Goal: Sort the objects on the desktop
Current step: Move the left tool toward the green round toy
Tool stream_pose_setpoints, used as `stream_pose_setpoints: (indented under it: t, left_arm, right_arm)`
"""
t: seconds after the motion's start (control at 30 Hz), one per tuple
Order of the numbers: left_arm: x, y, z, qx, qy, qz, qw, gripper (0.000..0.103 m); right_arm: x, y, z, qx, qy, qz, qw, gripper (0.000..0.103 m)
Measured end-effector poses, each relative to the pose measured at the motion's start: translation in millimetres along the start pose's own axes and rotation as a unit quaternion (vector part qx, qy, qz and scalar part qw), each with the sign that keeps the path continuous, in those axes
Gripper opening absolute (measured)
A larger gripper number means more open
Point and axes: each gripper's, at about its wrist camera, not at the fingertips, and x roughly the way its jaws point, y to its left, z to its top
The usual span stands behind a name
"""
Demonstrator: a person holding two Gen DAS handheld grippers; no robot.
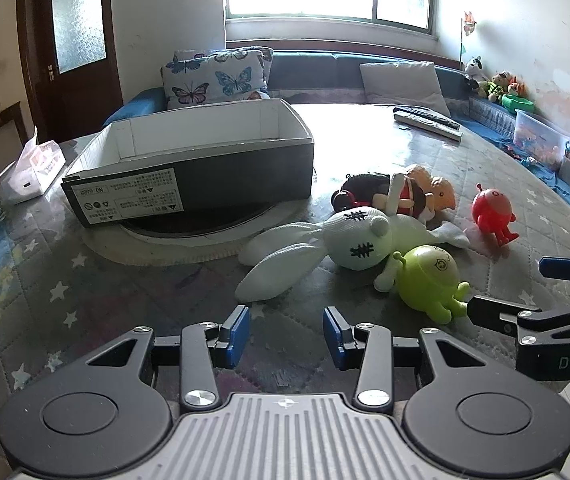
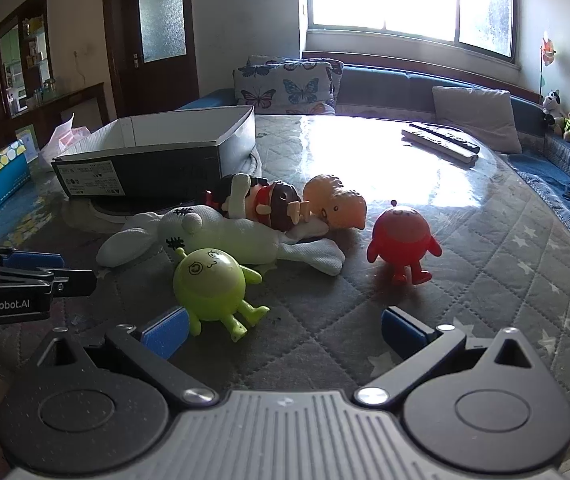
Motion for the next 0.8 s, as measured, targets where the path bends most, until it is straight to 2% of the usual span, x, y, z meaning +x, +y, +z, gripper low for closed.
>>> stream_pose_setpoints:
  t: [0.3, 0.8]
  left_arm:
    - [2.0, -3.1, 2.0, 0.006, 0.017, 0.000, 0.9998, 0.043]
    - [8.3, -8.6, 3.1, 0.013, 0.020, -0.004, 0.9997, 0.043]
  right_arm:
    - [1.4, -0.4, -0.2, -0.001, 0.001, -0.005, 1.000, 0.103]
    - [8.5, 1.5, 1.8, -0.002, 0.011, 0.007, 1.000, 0.103]
